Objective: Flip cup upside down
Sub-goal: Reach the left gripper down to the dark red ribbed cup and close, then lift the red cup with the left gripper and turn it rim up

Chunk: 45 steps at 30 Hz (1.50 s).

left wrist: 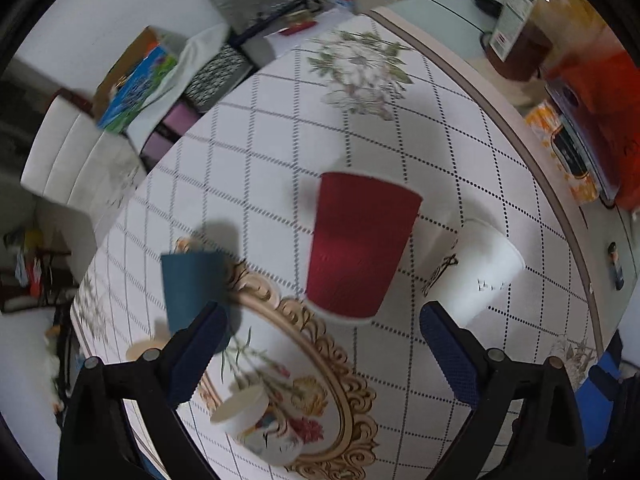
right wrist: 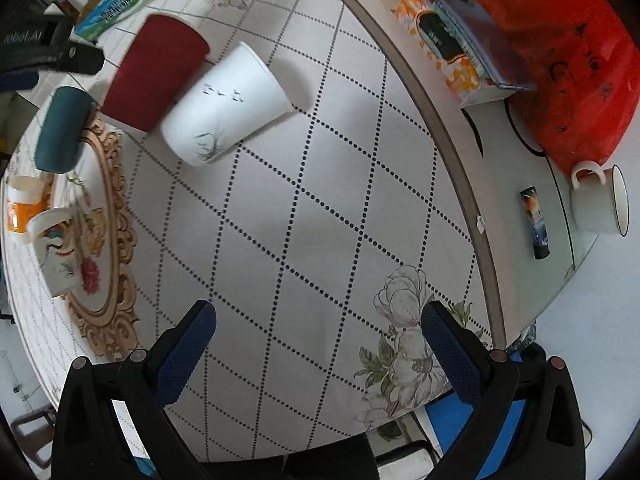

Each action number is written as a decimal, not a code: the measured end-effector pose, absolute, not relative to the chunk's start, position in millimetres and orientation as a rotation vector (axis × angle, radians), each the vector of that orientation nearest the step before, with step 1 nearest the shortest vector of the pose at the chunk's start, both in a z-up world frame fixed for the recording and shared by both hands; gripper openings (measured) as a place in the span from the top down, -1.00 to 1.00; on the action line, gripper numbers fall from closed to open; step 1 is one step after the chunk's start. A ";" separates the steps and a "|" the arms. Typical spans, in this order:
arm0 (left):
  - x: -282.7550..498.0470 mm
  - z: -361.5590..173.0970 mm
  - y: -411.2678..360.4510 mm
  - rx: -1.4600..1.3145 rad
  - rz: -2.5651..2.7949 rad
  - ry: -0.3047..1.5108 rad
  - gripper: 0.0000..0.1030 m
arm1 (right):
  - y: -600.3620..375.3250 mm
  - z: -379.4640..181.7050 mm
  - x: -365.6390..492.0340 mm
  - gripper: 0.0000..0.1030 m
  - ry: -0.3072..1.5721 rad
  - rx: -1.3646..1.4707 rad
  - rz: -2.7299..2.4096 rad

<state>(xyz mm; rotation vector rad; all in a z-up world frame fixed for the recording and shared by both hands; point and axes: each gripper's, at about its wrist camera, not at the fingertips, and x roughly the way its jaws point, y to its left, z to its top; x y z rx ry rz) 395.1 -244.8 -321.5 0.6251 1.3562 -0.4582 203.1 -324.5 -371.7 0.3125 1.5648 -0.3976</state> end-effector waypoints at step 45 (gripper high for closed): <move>428.4 -403.3 -276.8 0.703 -0.596 1.443 -0.40 | -328.3 -389.6 223.3 -1.00 1.621 0.300 -0.461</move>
